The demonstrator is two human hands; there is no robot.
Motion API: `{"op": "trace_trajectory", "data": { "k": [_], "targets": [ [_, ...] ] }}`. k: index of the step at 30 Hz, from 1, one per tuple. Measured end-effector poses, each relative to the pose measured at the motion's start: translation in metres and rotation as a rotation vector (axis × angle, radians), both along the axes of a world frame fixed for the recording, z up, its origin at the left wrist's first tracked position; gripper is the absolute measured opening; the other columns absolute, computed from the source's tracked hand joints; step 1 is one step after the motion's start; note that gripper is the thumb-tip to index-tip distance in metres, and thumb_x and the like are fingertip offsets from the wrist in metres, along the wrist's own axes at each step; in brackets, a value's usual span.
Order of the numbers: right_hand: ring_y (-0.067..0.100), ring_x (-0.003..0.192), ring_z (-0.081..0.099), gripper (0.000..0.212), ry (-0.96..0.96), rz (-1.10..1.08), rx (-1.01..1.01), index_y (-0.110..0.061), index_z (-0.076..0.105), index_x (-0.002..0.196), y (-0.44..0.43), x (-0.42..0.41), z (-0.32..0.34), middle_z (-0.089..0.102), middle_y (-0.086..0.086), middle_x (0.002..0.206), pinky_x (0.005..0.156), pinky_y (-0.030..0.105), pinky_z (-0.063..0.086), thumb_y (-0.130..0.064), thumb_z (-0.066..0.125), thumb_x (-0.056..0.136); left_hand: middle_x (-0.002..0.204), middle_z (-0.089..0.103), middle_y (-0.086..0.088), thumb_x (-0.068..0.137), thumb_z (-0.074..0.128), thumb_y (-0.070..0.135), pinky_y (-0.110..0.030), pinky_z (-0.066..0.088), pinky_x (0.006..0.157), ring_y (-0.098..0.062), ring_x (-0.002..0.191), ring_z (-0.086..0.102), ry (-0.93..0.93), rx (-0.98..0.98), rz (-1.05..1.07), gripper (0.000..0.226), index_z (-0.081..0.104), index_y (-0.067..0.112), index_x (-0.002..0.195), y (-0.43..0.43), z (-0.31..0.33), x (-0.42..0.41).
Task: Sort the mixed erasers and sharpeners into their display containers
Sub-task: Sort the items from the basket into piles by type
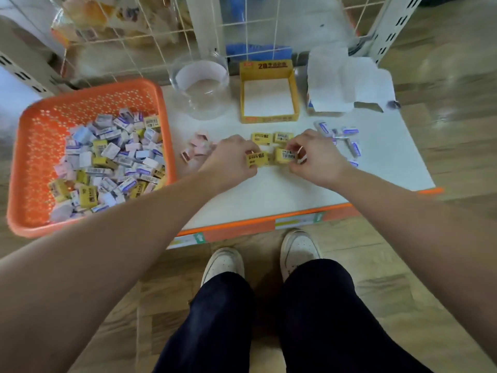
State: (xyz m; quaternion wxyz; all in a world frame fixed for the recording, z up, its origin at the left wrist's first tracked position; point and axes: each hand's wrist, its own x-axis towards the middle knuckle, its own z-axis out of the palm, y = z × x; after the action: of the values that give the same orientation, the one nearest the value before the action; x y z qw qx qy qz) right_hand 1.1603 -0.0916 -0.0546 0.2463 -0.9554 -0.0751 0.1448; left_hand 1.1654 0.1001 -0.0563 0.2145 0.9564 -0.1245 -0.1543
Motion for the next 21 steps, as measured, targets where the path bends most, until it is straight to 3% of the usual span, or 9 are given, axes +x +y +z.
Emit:
{"op": "trace_trajectory", "data": {
  "k": [5, 8, 12, 17, 21],
  "targets": [
    [0.022, 0.11, 0.05, 0.038, 0.047, -0.013, 0.0, -0.01, 0.057, 0.121, -0.002, -0.013, -0.022, 0.047, 0.011, 0.12, 0.088, 0.012, 0.028, -0.011, 0.06, 0.084, 0.114, 0.058, -0.012, 0.08, 0.067, 0.014, -0.03, 0.041, 0.092, -0.026, 0.102, 0.057, 0.054, -0.015, -0.005, 0.038, 0.063, 0.013, 0.118, -0.008, -0.02, -0.013],
    [0.022, 0.114, 0.048, 0.04, 0.049, -0.03, 0.021, -0.01, 0.056, 0.124, 0.001, -0.015, -0.025, 0.046, 0.01, 0.123, 0.092, 0.013, 0.027, -0.011, 0.06, 0.084, 0.112, 0.056, -0.008, 0.082, 0.067, 0.013, -0.02, 0.037, 0.084, -0.019, 0.098, 0.056, 0.07, -0.033, 0.006, 0.034, 0.06, 0.012, 0.115, -0.011, -0.025, -0.015],
    [0.024, 0.108, 0.052, 0.045, 0.037, -0.05, 0.068, -0.011, 0.051, 0.129, 0.005, -0.015, -0.021, 0.044, 0.01, 0.121, 0.1, 0.024, 0.036, -0.011, 0.061, 0.085, 0.115, 0.05, -0.008, 0.083, 0.063, 0.009, -0.018, 0.035, 0.078, -0.02, 0.097, 0.055, 0.033, -0.086, 0.057, 0.035, 0.051, 0.01, 0.116, -0.011, -0.022, -0.016],
    [0.026, 0.102, 0.055, 0.045, -0.014, -0.054, 0.042, -0.012, 0.051, 0.129, 0.0, -0.011, 0.001, 0.045, 0.011, 0.119, 0.097, 0.034, 0.044, -0.009, 0.061, 0.085, 0.122, 0.047, -0.007, 0.086, 0.058, 0.007, -0.031, 0.043, 0.087, -0.024, 0.105, 0.052, -0.023, -0.102, 0.101, 0.035, 0.047, 0.014, 0.119, -0.005, -0.003, -0.018],
    [0.023, 0.107, 0.053, 0.045, -0.054, -0.006, 0.033, -0.014, 0.052, 0.128, 0.01, -0.007, 0.032, 0.045, 0.01, 0.123, 0.096, 0.035, 0.044, -0.007, 0.06, 0.085, 0.127, 0.047, -0.004, 0.087, 0.057, 0.012, -0.038, 0.041, 0.094, -0.023, 0.114, 0.047, -0.117, -0.071, 0.128, 0.038, 0.047, 0.018, 0.123, 0.011, 0.022, -0.016]
  ]
}}
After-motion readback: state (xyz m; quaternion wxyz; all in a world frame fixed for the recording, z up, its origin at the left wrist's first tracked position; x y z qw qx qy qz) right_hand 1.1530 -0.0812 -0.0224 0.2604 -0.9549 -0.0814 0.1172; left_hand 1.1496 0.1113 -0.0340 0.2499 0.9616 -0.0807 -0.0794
